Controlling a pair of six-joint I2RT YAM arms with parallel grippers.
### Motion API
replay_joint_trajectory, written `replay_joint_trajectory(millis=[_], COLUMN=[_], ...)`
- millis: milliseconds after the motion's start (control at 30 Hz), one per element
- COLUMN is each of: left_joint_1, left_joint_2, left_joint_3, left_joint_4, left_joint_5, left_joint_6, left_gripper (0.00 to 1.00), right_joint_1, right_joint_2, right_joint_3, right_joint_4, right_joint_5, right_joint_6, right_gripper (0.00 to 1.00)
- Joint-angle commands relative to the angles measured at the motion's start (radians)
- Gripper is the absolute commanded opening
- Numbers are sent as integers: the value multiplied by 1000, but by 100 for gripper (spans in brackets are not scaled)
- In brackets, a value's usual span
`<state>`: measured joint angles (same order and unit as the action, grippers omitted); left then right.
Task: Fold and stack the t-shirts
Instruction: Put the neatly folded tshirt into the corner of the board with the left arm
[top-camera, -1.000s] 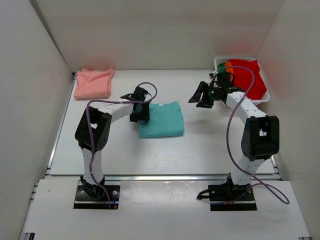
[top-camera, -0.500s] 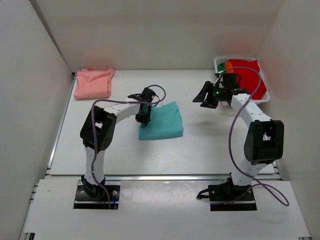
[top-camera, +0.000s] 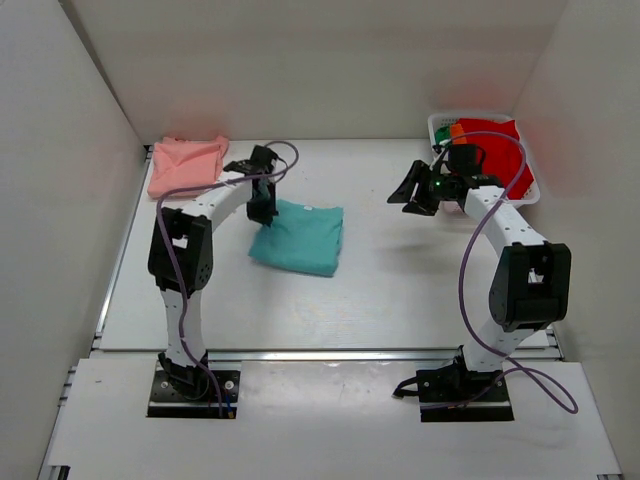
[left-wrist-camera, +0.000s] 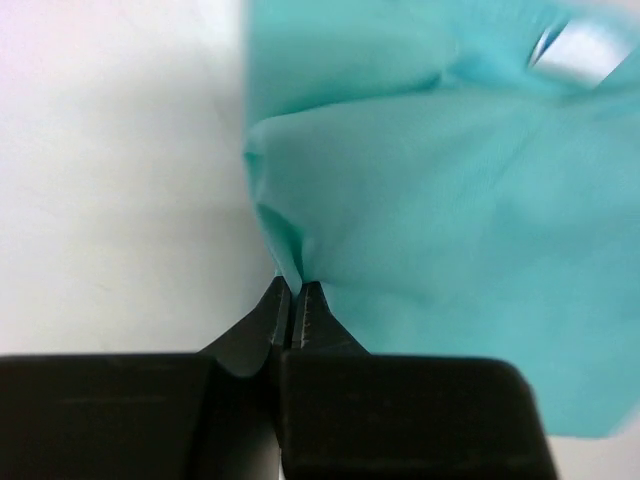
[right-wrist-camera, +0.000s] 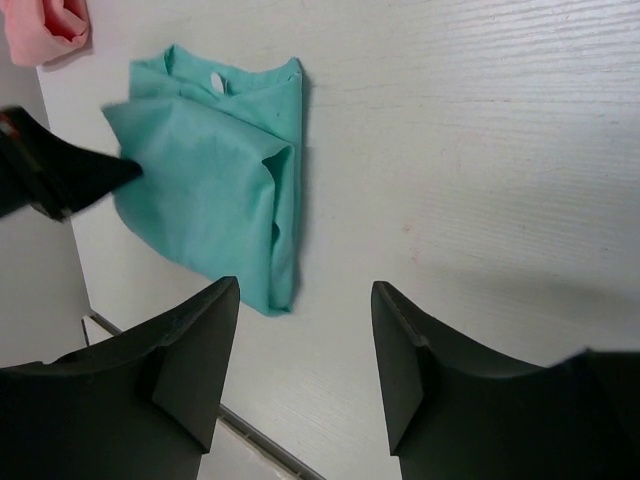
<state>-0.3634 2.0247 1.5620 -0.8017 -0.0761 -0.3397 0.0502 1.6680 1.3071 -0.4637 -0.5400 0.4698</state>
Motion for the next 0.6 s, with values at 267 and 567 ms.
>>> replay_joint_trajectory(millis=[267, 567], left_joint_1=[90, 194], left_joint_2=[104, 242], left_joint_3=[417, 725], left_joint_4=[-123, -116], left_joint_5=[-238, -283], left_joint_6=[156, 157], left_gripper=[0, 0], right_joint_1=[65, 148], right_joint_2=[-122, -205], right_joint_3=[94, 66], right_joint_4=[-72, -137], right_joint_5=[-2, 15], right_joint_6=[59, 98], right_gripper=[50, 48])
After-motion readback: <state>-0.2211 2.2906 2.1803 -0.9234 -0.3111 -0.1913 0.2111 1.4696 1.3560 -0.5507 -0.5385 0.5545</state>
